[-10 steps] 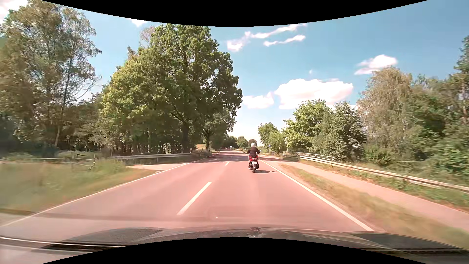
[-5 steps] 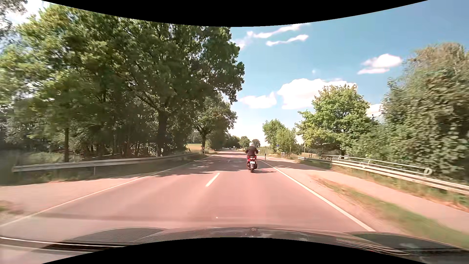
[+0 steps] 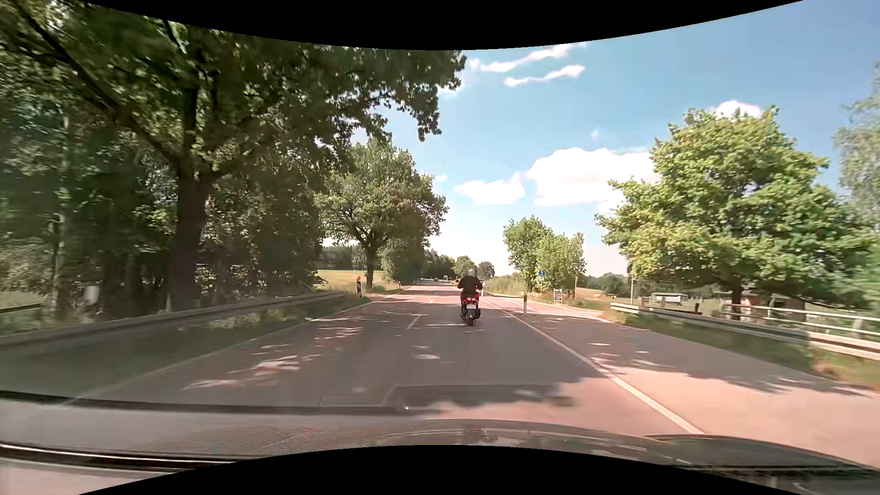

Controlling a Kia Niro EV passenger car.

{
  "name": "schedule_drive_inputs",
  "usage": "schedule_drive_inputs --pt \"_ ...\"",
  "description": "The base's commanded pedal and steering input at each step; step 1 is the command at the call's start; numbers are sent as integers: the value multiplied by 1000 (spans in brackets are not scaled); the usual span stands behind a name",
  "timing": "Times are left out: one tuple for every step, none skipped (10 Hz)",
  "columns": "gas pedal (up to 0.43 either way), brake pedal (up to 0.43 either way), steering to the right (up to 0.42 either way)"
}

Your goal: Follow the waypoints while adhering to traffic rules and regulations

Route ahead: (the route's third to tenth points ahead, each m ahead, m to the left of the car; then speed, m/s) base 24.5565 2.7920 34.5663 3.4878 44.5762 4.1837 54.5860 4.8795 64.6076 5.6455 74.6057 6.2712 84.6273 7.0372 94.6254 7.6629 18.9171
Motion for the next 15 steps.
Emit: schedule_drive_inputs --pt "169 12 -6" --pt "177 12 -5" --pt "177 12 -5" --pt "177 6 -5" --pt "177 12 -5" --pt "177 12 -5" --pt "177 12 -5" --pt "177 12 -5" --pt "189 12 -5" --pt "189 12 -5" --pt "197 12 -5" --pt "197 12 -6" --pt "209 12 -5" --pt "209 12 -5" --pt "209 12 -5"
